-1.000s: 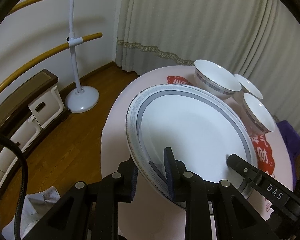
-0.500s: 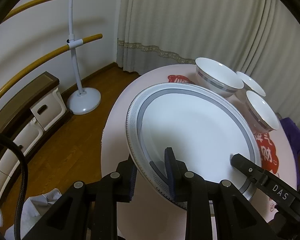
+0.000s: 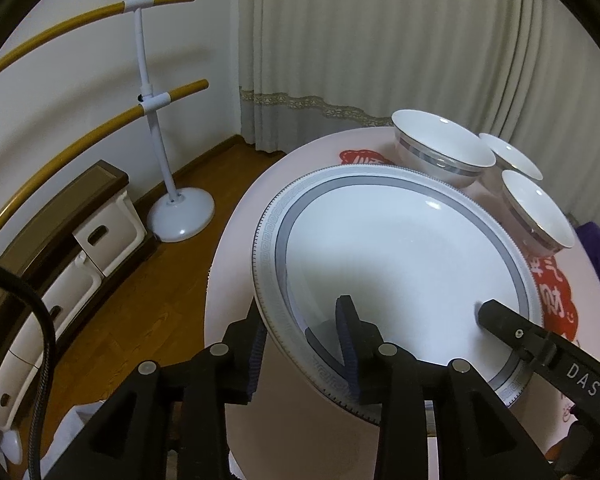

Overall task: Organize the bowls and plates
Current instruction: 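Lower the held plate onto the stacked grey-rimmed plates with both grippers, then open both grippers and withdraw them from the plate stack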

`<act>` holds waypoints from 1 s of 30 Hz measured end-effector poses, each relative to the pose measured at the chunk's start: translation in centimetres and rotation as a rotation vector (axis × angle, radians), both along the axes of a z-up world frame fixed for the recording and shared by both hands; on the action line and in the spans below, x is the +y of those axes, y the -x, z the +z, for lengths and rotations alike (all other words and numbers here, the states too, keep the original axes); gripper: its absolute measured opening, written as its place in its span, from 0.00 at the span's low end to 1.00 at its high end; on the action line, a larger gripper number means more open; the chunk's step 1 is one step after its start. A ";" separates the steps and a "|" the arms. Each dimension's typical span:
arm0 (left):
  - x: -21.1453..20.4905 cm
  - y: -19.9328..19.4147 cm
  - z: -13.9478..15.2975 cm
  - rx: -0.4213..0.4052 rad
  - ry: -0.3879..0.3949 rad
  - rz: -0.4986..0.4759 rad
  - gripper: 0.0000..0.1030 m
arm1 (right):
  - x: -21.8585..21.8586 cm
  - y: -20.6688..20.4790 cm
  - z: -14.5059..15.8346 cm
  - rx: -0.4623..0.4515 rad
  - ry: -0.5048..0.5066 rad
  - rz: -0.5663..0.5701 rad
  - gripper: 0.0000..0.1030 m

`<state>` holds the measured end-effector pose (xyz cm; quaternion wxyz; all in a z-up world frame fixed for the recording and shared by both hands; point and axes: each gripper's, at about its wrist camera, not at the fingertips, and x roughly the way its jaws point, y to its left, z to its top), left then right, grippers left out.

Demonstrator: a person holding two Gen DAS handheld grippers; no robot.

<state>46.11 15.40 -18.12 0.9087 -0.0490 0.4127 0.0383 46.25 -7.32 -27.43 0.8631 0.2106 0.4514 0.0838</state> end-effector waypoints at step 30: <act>0.5 0.9 0.8 -0.008 0.026 -0.007 0.31 | -1.5 1.9 1.5 -0.029 0.000 -0.031 0.47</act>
